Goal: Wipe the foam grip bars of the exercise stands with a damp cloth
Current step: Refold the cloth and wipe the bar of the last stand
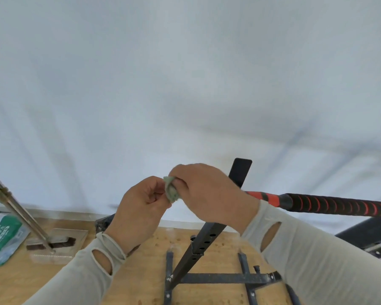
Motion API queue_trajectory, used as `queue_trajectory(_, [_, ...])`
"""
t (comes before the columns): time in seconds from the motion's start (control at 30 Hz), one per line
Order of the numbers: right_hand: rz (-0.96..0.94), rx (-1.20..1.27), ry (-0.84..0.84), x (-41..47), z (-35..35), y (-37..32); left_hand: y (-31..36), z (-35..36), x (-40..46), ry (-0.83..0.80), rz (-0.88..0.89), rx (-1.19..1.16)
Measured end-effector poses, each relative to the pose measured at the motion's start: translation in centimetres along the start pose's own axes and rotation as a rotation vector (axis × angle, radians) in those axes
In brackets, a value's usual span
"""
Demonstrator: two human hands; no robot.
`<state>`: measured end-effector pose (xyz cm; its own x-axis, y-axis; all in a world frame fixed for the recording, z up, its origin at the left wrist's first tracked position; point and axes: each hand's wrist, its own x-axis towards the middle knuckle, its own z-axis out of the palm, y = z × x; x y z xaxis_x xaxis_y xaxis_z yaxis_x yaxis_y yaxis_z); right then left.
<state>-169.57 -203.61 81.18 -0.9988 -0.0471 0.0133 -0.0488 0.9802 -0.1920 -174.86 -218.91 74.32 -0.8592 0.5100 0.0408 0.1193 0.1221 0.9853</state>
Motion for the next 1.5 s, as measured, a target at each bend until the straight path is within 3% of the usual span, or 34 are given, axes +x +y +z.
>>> queue_trajectory(0.1, [-0.016, 0.057, -0.045, -2.0, -1.6, 1.8, 0.1, 0.0, 0.0, -0.009, 0.000, -0.009])
queue_trajectory(0.23, [-0.034, -0.356, -0.012, -5.3, -2.5, 4.1, -0.1, 0.0, 0.2, -0.019, -0.009, -0.010])
queue_trajectory(0.43, [0.154, -0.542, 0.049, -5.7, -2.2, 3.7, 0.5, 0.1, 0.8, -0.038, -0.039, 0.038])
queue_trajectory(0.67, [-0.017, -0.642, -0.073, -3.2, -2.2, 1.6, 0.6, -0.5, 1.6, -0.077, -0.065, 0.089])
queue_trajectory(1.07, [-0.216, -0.429, 0.375, -1.0, 3.6, -0.7, 1.3, -0.7, 1.7, -0.116, -0.050, 0.118])
queue_trajectory(1.37, [-0.073, -0.302, 0.224, -3.1, -0.5, 0.9, 0.9, -0.8, 2.2, -0.118, -0.078, 0.123])
queue_trajectory(1.5, [0.122, -0.439, 0.003, -4.7, -3.5, 3.6, 0.6, -0.4, 2.3, -0.065, -0.088, 0.105])
